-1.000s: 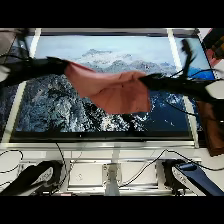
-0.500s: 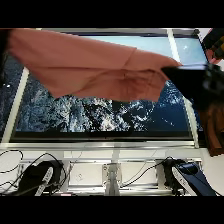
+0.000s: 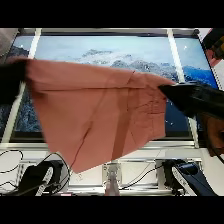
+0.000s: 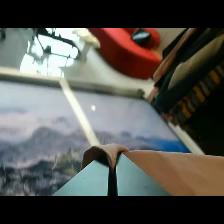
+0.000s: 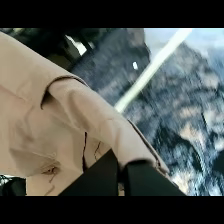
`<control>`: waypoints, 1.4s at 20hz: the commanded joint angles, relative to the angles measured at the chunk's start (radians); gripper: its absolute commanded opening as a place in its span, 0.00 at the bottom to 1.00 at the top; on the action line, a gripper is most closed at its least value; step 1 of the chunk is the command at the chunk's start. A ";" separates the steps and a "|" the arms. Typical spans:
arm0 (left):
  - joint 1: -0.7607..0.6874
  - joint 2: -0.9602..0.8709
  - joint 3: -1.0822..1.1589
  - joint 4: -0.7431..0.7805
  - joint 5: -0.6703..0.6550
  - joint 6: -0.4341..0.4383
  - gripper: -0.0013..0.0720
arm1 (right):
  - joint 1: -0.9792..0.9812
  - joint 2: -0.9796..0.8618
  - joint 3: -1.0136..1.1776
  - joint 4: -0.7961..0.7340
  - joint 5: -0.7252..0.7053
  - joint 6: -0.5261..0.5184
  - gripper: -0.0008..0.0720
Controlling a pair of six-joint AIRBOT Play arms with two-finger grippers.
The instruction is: Fold the clothes and pants, and hang the long-sleeved shirts on hangers.
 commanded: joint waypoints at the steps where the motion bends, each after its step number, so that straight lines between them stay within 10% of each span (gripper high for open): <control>1: 0.000 -0.154 -0.188 -0.036 -0.026 -0.059 0.04 | 0.001 -0.128 -0.161 -0.058 -0.002 0.011 0.04; 6: -0.026 -0.528 -0.300 -0.222 0.150 -0.035 0.04 | 0.001 -0.380 -0.295 -0.044 -0.264 -0.014 0.04; 14: -0.152 -0.846 -0.218 -1.158 0.391 0.655 0.04 | 0.001 -0.586 -0.294 0.176 -0.800 -0.015 0.04; 19: -0.219 -1.004 -0.071 -1.260 0.394 0.957 0.05 | 0.027 -0.624 -0.288 0.192 -1.095 -0.014 0.04; 20: -0.224 -1.041 -0.044 -1.260 0.393 0.959 0.14 | 0.039 -0.645 -0.283 0.190 -1.128 -0.015 0.04; 22: -0.225 -1.105 -0.005 -1.260 0.380 0.959 0.89 | 0.059 -0.691 -0.267 0.182 -1.146 -0.015 0.10; 23: -0.225 -1.120 -0.001 -1.265 0.359 0.955 1.00 | 0.058 -0.705 -0.265 0.180 -1.145 -0.015 0.34; 24: -0.218 -1.123 -0.002 -1.266 0.331 0.956 1.00 | 0.054 -0.710 -0.265 0.171 -1.146 -0.018 0.64; 25: -0.208 -1.118 -0.001 -1.266 0.305 0.956 1.00 | 0.043 -0.708 -0.264 0.141 -1.149 -0.018 0.73; 28: -0.150 -1.091 -0.001 -1.204 0.200 0.959 1.00 | -0.043 -0.707 -0.219 0.016 -1.050 -0.019 0.73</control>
